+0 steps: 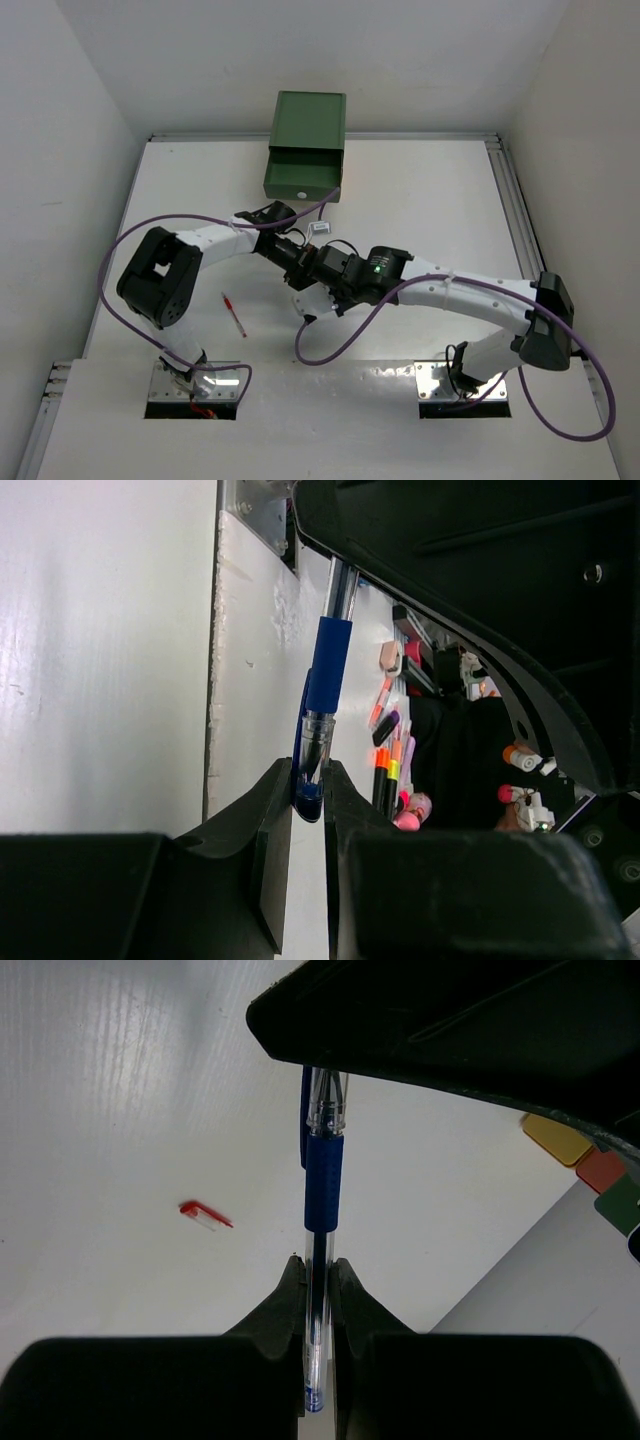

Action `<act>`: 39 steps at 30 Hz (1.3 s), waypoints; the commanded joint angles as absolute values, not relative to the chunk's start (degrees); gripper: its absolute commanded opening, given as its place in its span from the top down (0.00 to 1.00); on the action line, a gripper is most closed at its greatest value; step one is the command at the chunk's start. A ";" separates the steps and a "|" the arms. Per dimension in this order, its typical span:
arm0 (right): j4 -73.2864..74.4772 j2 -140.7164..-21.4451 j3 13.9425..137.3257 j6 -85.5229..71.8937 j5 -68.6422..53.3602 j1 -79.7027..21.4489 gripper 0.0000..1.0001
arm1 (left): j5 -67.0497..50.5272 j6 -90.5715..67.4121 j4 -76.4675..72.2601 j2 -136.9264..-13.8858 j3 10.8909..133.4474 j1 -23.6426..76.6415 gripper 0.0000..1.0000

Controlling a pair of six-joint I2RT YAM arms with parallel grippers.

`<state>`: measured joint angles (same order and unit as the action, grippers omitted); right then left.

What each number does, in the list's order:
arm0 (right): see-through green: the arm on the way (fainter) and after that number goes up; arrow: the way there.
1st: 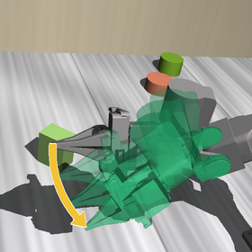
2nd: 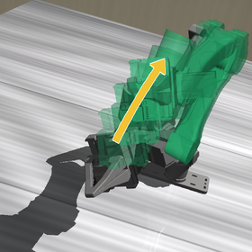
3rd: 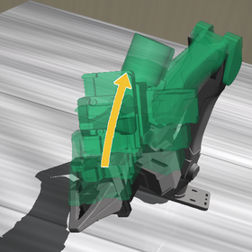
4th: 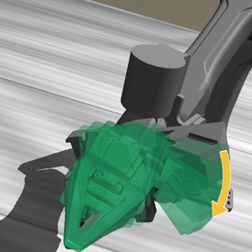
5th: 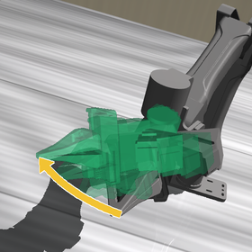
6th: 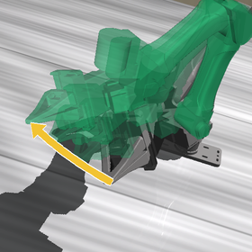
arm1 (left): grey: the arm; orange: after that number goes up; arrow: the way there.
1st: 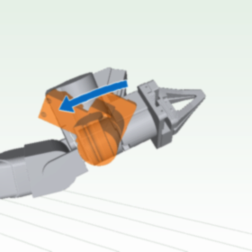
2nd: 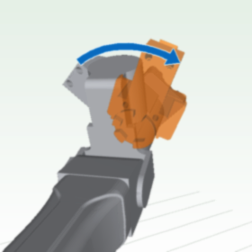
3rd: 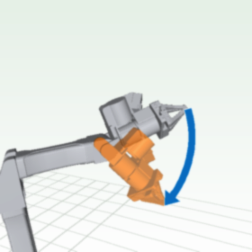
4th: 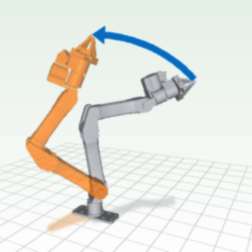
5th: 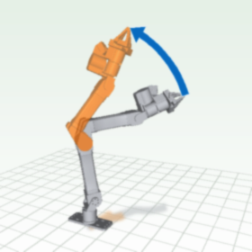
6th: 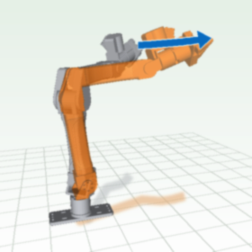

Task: Sort the stationery into containers
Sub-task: Close the pen cap on the pen.

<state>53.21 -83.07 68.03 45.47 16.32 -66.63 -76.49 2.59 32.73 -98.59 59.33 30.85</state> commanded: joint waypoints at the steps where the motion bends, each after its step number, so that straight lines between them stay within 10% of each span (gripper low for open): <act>1: 45.97 -84.72 71.37 44.48 5.54 -70.49 1.00 | -80.07 3.25 26.46 -98.09 62.84 31.38 1.00; 39: 45.53 -88.24 75.06 42.98 3.08 -72.86 1.00 | -82.00 8.44 30.93 -99.84 65.04 31.29 1.00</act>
